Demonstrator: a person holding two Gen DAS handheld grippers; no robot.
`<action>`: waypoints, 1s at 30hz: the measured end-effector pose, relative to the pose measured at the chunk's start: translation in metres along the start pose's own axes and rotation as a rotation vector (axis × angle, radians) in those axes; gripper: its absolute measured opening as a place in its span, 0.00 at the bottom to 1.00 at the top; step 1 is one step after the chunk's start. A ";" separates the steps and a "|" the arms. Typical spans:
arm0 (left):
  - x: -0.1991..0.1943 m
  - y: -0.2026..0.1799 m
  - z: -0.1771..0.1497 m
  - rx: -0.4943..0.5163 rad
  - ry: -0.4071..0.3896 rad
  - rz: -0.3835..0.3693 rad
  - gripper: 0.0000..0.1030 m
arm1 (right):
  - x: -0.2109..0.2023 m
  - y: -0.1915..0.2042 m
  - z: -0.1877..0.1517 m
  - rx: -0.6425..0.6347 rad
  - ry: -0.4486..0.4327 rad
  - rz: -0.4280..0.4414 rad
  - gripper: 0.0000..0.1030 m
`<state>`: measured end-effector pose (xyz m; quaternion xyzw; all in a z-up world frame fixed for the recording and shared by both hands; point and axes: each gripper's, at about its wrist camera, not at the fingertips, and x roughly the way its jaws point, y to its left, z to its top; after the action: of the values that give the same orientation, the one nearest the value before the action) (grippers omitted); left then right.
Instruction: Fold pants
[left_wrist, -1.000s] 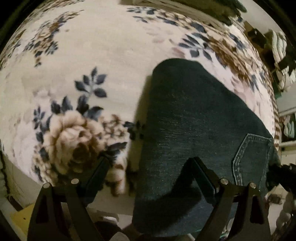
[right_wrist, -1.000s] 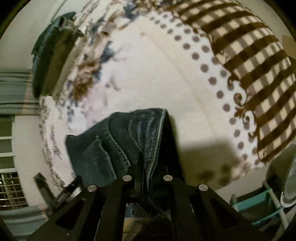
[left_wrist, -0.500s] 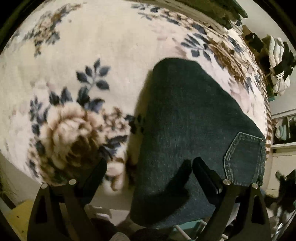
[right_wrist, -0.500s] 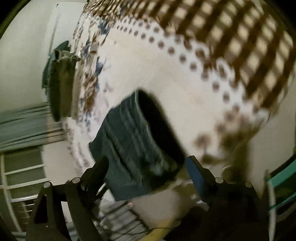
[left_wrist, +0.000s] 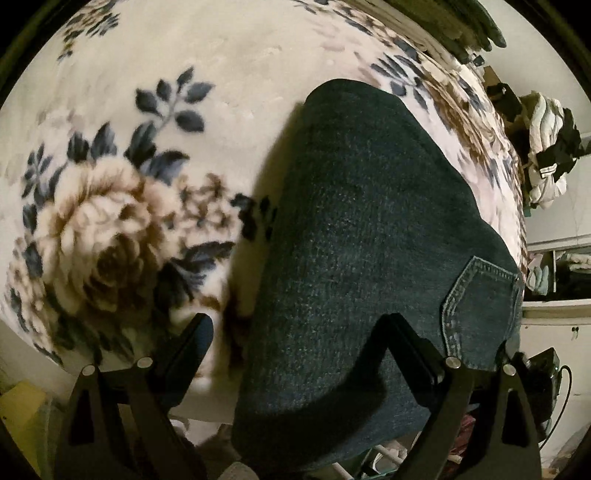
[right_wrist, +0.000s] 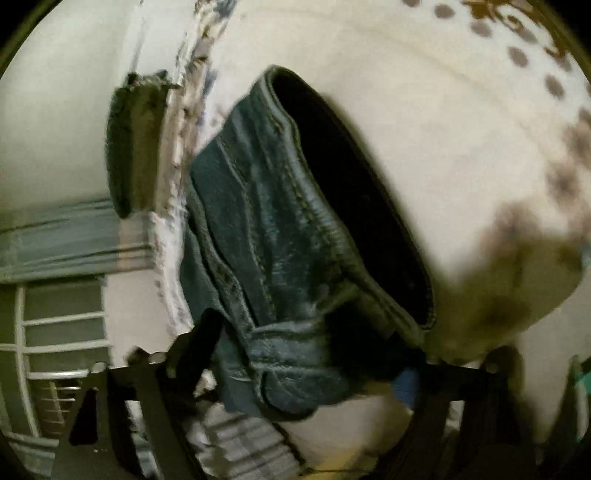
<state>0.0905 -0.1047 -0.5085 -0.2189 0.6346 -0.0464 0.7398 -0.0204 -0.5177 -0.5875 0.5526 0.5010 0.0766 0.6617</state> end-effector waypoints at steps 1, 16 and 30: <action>0.000 0.002 0.000 -0.007 0.002 -0.006 0.92 | 0.002 0.003 0.003 0.003 -0.005 0.017 0.80; 0.004 -0.006 0.004 0.020 -0.076 -0.072 0.62 | 0.034 0.031 0.032 -0.112 0.107 -0.072 0.61; -0.099 -0.043 -0.003 0.061 -0.152 -0.086 0.20 | -0.004 0.101 0.012 -0.108 0.125 -0.065 0.36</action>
<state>0.0773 -0.1101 -0.4012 -0.2262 0.5647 -0.0808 0.7896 0.0319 -0.4900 -0.5047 0.4936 0.5540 0.1165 0.6602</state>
